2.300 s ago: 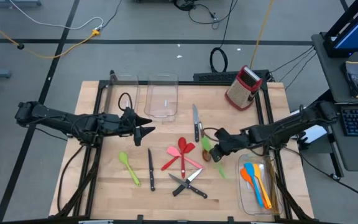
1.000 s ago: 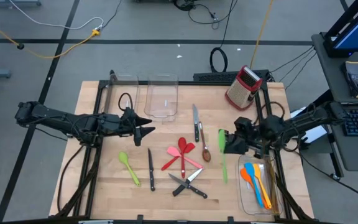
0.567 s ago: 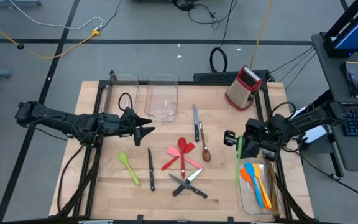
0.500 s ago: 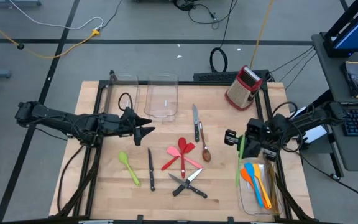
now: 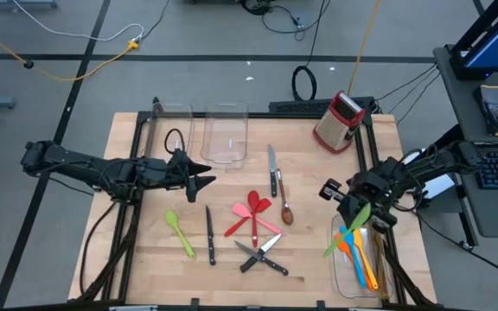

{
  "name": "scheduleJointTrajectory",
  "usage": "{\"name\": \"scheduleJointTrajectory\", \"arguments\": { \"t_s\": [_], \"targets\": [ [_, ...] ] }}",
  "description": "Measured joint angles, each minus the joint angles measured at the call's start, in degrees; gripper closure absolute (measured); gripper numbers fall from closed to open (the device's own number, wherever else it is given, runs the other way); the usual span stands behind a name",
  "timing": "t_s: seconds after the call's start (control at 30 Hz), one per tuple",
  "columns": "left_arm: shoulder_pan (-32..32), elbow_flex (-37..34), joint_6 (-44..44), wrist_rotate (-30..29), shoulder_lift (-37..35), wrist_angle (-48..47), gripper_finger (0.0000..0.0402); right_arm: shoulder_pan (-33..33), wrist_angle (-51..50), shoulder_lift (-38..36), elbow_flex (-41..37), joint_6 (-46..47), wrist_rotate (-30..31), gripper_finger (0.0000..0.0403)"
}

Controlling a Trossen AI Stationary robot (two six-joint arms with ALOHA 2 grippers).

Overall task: Pick & Place Kitchen Items
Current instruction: Put the green spatula into the bottom transparent bin

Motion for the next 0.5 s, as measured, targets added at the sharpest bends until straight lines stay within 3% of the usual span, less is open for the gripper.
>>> {"name": "scheduleJointTrajectory", "arguments": {
  "t_s": [0.23,0.5],
  "targets": [
    [0.00,0.00,0.00,-0.02,0.00,-0.07,0.0167,-0.01,1.53,-0.11,0.00,-6.83,-4.51,0.0403],
    [0.00,0.00,0.02,-0.02,0.00,-0.09,0.0167,-0.02,1.11,-0.15,0.00,-4.62,-3.68,0.0403]
  ]
}}
